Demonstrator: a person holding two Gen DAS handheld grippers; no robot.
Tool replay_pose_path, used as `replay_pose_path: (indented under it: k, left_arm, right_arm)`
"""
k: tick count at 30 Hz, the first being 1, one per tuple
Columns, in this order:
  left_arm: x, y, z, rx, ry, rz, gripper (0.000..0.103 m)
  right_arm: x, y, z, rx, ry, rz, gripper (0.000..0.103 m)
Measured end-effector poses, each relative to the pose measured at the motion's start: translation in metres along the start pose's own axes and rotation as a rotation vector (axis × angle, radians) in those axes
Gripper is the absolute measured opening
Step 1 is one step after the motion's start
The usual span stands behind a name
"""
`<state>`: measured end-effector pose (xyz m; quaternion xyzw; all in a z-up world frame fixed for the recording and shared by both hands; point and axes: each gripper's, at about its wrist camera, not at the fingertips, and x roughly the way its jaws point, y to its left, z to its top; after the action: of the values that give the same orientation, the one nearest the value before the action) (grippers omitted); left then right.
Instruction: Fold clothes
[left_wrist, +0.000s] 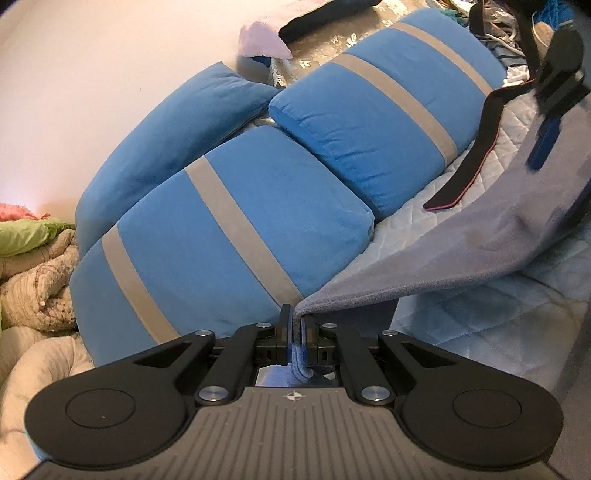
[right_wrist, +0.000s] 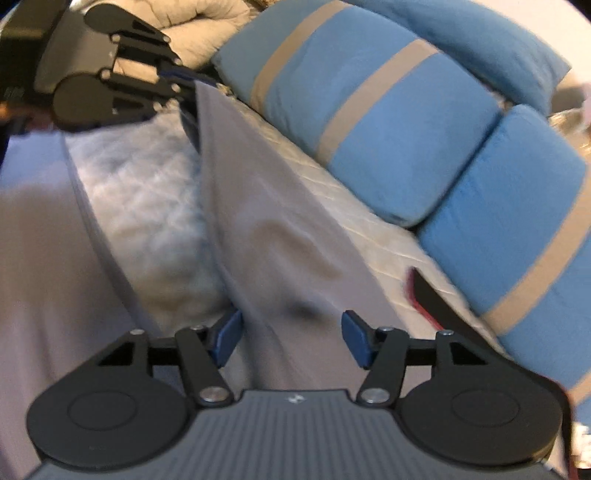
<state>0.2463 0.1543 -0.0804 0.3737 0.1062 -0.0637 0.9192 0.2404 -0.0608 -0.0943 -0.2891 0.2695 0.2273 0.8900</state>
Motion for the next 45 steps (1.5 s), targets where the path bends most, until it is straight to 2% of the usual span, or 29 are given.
replay_pose_path:
  k: [5, 8, 11, 15, 20, 22, 23, 25, 26, 30, 36, 37, 38, 39, 41, 45]
  left_arm:
    - [-0.002, 0.003, -0.01, -0.046, 0.013, -0.008, 0.004]
    - [-0.001, 0.003, -0.014, -0.052, 0.028, -0.013, 0.004]
    - [-0.001, 0.003, -0.016, -0.052, 0.035, -0.014, 0.004]
    - [-0.001, 0.006, -0.017, -0.07, 0.041, -0.016, 0.004]
    - [0.0, 0.006, -0.016, -0.075, 0.038, -0.018, 0.004]
    - [0.0, 0.005, -0.017, -0.073, 0.037, -0.017, 0.004]
    - [0.0, 0.005, -0.017, -0.071, 0.038, -0.018, 0.004]
    - [0.0, 0.004, -0.017, -0.068, 0.04, -0.02, 0.004]
    - [0.0, 0.004, -0.017, -0.064, 0.044, -0.02, 0.004]
    - [0.001, 0.003, -0.018, -0.032, 0.071, -0.035, 0.005]
    - [0.0, 0.008, -0.02, -0.039, 0.182, -0.144, 0.008]
    - [0.0, 0.008, -0.021, -0.034, 0.207, -0.168, 0.01]
    - [-0.004, 0.009, -0.022, -0.026, 0.216, -0.182, 0.017]
    - [-0.008, 0.009, -0.023, -0.019, 0.22, -0.193, 0.031]
    - [-0.017, 0.01, -0.025, -0.003, 0.23, -0.216, 0.047]
    - [-0.039, 0.013, -0.016, -0.003, 0.2, -0.287, 0.054]
  right_arm:
    - [-0.024, 0.01, -0.034, -0.12, 0.01, -0.034, 0.068]
    - [-0.03, 0.002, -0.038, -0.07, 0.005, 0.017, 0.066]
    - [-0.027, 0.001, -0.036, -0.077, 0.003, 0.02, 0.064]
    - [-0.013, -0.01, -0.031, -0.004, 0.037, 0.074, 0.049]
    - [0.001, -0.02, -0.028, 0.07, 0.069, 0.126, 0.044]
    - [0.004, -0.022, -0.029, 0.082, 0.077, 0.141, 0.033]
    - [0.006, -0.024, -0.029, 0.09, 0.082, 0.149, 0.021]
    - [0.007, -0.025, -0.03, 0.093, 0.086, 0.154, 0.013]
    - [0.006, -0.024, -0.03, 0.086, 0.084, 0.152, 0.008]
    - [-0.008, -0.017, -0.029, 0.007, 0.047, 0.095, 0.007]
    - [-0.038, 0.015, -0.039, -0.227, -0.03, -0.06, 0.006]
    - [-0.042, 0.024, -0.043, -0.278, -0.04, -0.084, 0.006]
    - [-0.044, 0.033, -0.048, -0.333, -0.053, -0.109, 0.006]
    - [-0.046, 0.041, -0.052, -0.384, -0.062, -0.13, 0.006]
    - [-0.048, 0.053, -0.061, -0.458, -0.075, -0.159, 0.006]
    - [-0.048, 0.063, -0.072, -0.51, -0.091, -0.199, 0.006]
